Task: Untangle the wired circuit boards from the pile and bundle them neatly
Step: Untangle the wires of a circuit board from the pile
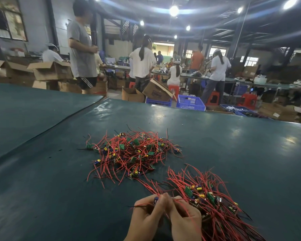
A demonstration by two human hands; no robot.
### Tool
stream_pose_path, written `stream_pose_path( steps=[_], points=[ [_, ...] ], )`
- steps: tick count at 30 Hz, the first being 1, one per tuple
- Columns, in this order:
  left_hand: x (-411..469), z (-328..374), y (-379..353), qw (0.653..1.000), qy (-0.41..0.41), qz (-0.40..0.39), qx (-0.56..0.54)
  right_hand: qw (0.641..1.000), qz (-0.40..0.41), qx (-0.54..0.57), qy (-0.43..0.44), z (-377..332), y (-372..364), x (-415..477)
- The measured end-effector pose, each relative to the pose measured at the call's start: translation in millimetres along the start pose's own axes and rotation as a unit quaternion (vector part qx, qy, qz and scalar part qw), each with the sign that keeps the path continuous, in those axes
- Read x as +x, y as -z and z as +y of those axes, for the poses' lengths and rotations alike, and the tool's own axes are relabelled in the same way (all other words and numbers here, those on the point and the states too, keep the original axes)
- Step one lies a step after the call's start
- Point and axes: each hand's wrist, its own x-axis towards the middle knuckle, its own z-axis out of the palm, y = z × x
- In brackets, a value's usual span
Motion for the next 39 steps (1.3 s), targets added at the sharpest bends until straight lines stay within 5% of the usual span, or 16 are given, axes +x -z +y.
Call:
stream_pose_path(
  steps=[3,7,21,32,39],
  points=[
    [-2,10,7,0.998,-0.022,0.059,0.001,0.999,-0.003,-0.036,0.008,1,-2,1],
    [-4,15,2,0.997,-0.070,0.019,0.022,0.998,0.035,0.023,-0.050,2,-4,4],
    [-5,20,2,0.994,-0.080,0.066,0.043,0.970,0.089,0.175,-0.146,-8,16,13],
    [-1,18,8,0.992,-0.081,0.075,0.052,0.995,0.027,0.086,-0.045,2,-8,4],
    [-2,15,7,0.996,-0.064,0.046,0.047,0.992,0.026,0.100,-0.078,5,-6,6]
  ],
)
